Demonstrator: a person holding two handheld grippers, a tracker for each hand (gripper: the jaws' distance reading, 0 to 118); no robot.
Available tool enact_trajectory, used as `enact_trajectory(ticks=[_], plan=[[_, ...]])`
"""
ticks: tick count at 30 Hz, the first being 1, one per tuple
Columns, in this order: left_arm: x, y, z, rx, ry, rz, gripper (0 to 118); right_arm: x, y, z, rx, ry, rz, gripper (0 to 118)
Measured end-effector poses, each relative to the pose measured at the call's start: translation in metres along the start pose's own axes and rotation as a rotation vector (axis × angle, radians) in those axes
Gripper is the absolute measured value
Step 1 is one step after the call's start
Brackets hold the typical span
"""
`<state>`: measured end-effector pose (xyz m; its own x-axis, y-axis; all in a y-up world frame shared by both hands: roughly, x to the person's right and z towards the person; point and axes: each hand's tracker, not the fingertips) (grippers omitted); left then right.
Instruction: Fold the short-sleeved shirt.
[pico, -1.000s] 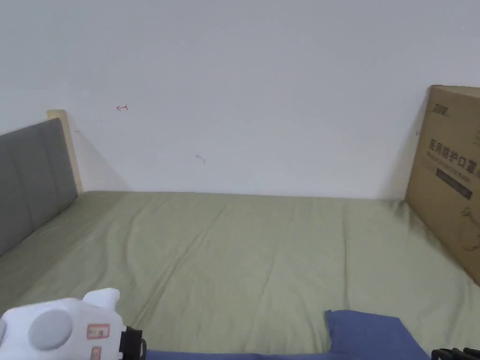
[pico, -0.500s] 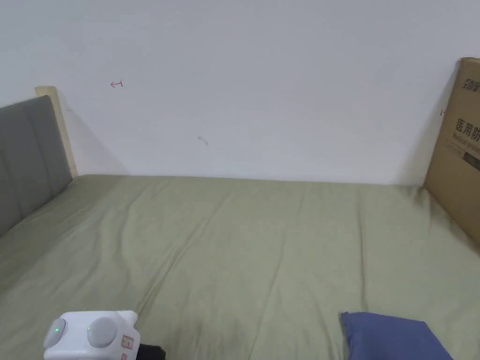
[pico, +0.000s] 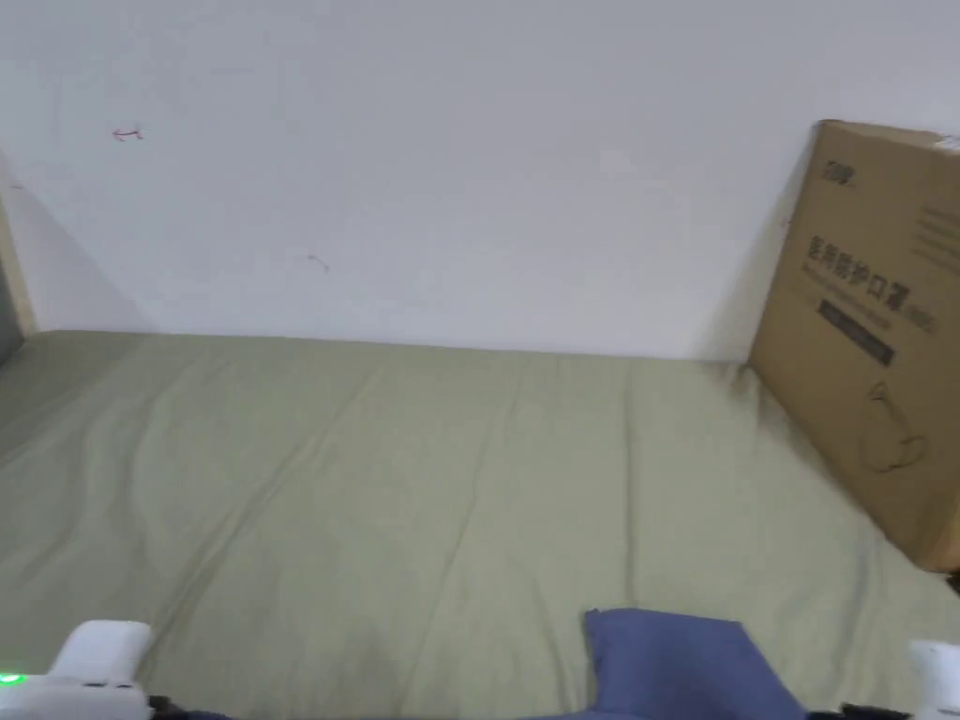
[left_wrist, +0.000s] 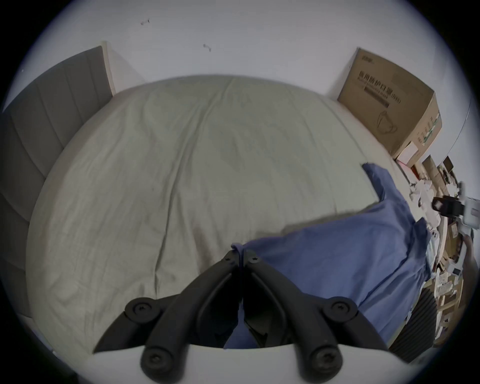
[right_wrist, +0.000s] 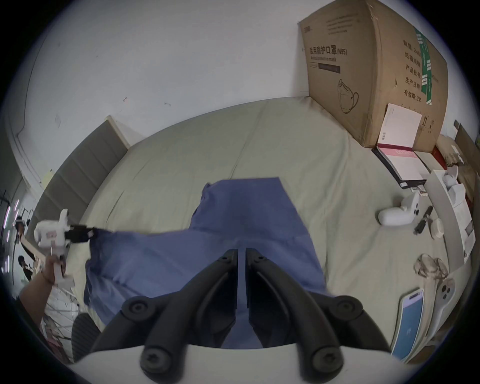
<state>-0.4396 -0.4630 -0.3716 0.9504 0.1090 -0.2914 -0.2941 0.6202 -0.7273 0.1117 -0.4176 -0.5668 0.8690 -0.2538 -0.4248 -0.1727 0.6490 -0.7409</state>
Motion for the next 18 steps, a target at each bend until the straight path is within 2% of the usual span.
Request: enact_trajectory(ticks=[3,4,5,6,7,12,14,15,16,18], plan=[[-0.002,0.006,0.013,0.032,-0.017,0.036,1,0.017,0.034,-0.033,-0.033,-0.020,-0.039,11],[-0.003,0.007,0.016,0.038,-0.026,0.054,1,0.023,0.043,-0.046,-0.072,-0.016,-0.045,38],[-0.004,0.007,0.019,0.039,-0.042,0.078,1,0.029,0.053,-0.063,-0.136,-0.021,-0.045,79],[-0.002,0.006,0.024,0.032,-0.065,0.107,1,0.033,0.059,-0.080,-0.202,-0.045,-0.039,112],[0.002,0.005,0.028,0.036,-0.067,0.114,1,0.038,0.061,-0.086,-0.217,-0.066,-0.034,116],[0.006,0.001,0.038,0.037,-0.083,0.122,1,0.055,0.074,-0.152,-0.313,-0.155,-0.056,117],[0.008,-0.001,0.039,0.028,-0.084,0.120,1,0.058,0.073,-0.169,-0.333,-0.204,-0.030,113],[0.004,0.000,0.038,0.021,-0.082,0.118,1,0.058,0.073,-0.173,-0.338,-0.213,-0.023,107],[0.005,-0.001,0.038,0.012,-0.080,0.116,1,0.057,0.073,-0.174,-0.337,-0.206,-0.018,95],[0.006,-0.002,0.036,-0.004,-0.075,0.110,1,0.054,0.070,-0.177,-0.364,-0.201,0.009,89]])
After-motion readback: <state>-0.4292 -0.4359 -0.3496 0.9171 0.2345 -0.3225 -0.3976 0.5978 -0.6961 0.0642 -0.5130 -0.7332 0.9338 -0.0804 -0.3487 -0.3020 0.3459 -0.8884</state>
